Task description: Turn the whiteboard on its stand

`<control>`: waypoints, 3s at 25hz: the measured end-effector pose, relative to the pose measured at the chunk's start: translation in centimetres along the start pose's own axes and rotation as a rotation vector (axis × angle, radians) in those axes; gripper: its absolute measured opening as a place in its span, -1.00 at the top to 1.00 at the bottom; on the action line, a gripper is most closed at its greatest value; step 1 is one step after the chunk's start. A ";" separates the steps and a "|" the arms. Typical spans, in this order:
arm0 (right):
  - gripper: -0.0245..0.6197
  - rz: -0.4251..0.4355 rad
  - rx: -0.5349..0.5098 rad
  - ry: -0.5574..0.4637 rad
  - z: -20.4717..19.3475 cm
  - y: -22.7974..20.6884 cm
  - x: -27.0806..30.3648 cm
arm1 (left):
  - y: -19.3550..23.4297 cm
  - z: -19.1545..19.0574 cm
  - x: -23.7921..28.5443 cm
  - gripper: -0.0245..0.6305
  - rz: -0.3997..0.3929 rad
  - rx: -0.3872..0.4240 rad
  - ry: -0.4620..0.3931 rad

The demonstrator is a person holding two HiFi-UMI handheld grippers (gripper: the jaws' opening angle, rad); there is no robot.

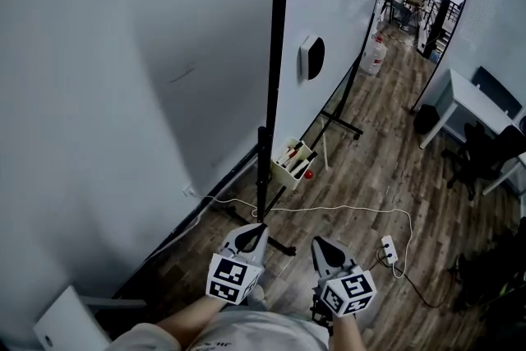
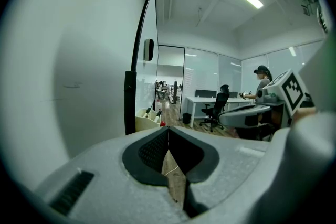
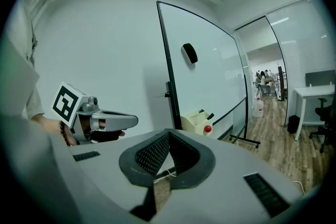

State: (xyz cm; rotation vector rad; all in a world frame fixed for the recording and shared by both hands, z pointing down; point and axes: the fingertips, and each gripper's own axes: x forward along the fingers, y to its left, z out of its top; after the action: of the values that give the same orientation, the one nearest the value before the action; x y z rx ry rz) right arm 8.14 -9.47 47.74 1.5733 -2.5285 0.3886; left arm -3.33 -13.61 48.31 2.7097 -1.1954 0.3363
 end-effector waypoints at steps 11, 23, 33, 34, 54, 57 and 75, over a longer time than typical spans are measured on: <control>0.94 0.002 -0.007 -0.010 1.6 -1.4 1.8 | 1.4 1.2 1.6 0.89 0.011 -0.002 -0.020; 0.94 0.054 -0.024 -0.001 3.2 -3.7 3.6 | 4.7 2.7 4.9 0.89 0.108 0.028 0.010; 0.94 0.074 -0.005 0.015 2.9 -4.9 5.1 | 7.8 3.2 8.3 0.67 0.158 0.008 0.026; 0.94 0.075 -0.004 0.017 2.8 -5.0 5.3 | 8.2 3.3 8.7 0.62 0.156 -0.004 0.024; 0.94 0.067 0.027 0.051 1.9 -6.4 7.0 | 12.7 4.1 15.3 0.22 0.145 -0.039 0.069; 0.94 0.065 0.032 0.058 1.6 -6.5 7.0 | 12.7 4.1 16.0 0.22 0.143 -0.035 0.074; 0.94 0.123 0.030 0.094 0.8 -4.6 9.2 | 13.1 4.6 16.6 0.31 0.146 -0.022 0.053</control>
State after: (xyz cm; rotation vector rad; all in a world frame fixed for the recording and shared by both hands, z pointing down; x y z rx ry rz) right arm 8.20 -19.59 49.92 1.3778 -2.5659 0.5049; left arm -1.57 -35.14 49.06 2.5840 -1.3769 0.4085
